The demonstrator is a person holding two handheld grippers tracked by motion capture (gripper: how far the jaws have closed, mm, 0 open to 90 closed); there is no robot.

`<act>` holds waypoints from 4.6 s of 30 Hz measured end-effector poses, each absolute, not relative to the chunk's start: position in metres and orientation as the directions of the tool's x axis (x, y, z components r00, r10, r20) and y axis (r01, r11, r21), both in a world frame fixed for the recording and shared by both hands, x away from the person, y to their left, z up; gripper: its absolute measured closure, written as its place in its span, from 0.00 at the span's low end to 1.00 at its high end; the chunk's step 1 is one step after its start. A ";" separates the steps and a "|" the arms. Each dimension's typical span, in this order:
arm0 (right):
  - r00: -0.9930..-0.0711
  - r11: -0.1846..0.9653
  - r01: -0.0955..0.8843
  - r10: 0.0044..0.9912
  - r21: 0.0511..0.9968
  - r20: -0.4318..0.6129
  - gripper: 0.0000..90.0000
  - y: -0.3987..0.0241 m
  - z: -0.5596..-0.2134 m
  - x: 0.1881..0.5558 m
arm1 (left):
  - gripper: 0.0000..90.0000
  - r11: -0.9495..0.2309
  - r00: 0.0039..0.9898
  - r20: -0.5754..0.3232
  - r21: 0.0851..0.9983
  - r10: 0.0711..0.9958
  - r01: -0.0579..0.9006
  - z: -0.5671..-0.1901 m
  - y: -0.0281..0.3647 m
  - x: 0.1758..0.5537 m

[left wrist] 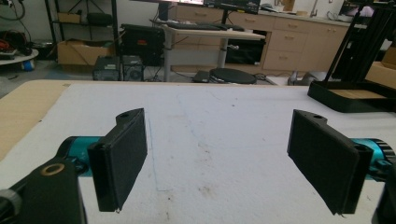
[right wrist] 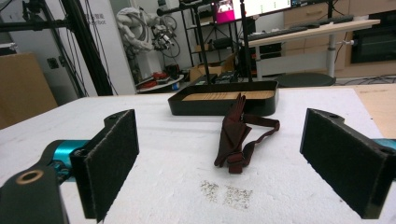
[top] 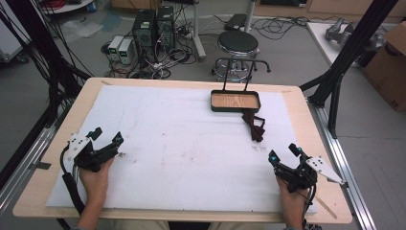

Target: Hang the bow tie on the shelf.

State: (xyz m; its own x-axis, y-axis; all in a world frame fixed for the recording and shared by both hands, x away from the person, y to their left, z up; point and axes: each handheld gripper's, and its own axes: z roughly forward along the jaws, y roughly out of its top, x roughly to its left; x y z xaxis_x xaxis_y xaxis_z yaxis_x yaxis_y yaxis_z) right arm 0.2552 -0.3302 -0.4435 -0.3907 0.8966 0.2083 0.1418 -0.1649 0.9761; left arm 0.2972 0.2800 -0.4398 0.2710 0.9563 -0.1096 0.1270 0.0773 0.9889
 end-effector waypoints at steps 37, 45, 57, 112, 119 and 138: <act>-0.376 -0.162 0.153 0.903 0.975 0.209 0.12 -0.328 -0.444 0.257 | 0.23 0.066 0.277 -0.101 0.989 0.956 0.135 -0.440 0.278 0.297; -0.375 -0.128 0.157 0.910 0.979 0.179 0.12 -0.321 -0.440 0.264 | 0.23 0.064 0.281 -0.100 0.989 0.954 0.136 -0.440 0.278 0.298; -0.377 -0.038 0.201 0.919 0.979 0.113 0.12 -0.296 -0.416 0.307 | 0.23 0.064 0.279 -0.101 0.988 0.955 0.138 -0.440 0.278 0.298; -0.271 0.328 0.576 0.941 0.749 -0.204 0.65 -0.245 -0.446 0.426 | 0.23 0.066 0.282 -0.104 0.988 0.954 0.139 -0.440 0.278 0.299; -0.282 0.328 0.575 0.939 0.749 -0.195 0.75 -0.246 -0.442 0.424 | 0.23 0.066 0.283 -0.104 0.988 0.954 0.140 -0.440 0.278 0.299; -0.292 0.268 0.423 0.945 0.866 -0.150 0.77 -0.250 -0.383 0.420 | 0.23 0.066 0.284 -0.104 0.988 0.953 0.139 -0.440 0.278 0.299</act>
State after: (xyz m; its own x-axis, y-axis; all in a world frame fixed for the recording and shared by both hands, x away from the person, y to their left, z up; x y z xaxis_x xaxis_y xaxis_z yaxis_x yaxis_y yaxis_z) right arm 0.4200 -0.2504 -0.3828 -0.2916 0.9446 -0.1503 0.4225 0.2682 0.8658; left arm 0.2990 0.2780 -0.4404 0.2836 0.9533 -0.1041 0.1393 0.0665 0.9880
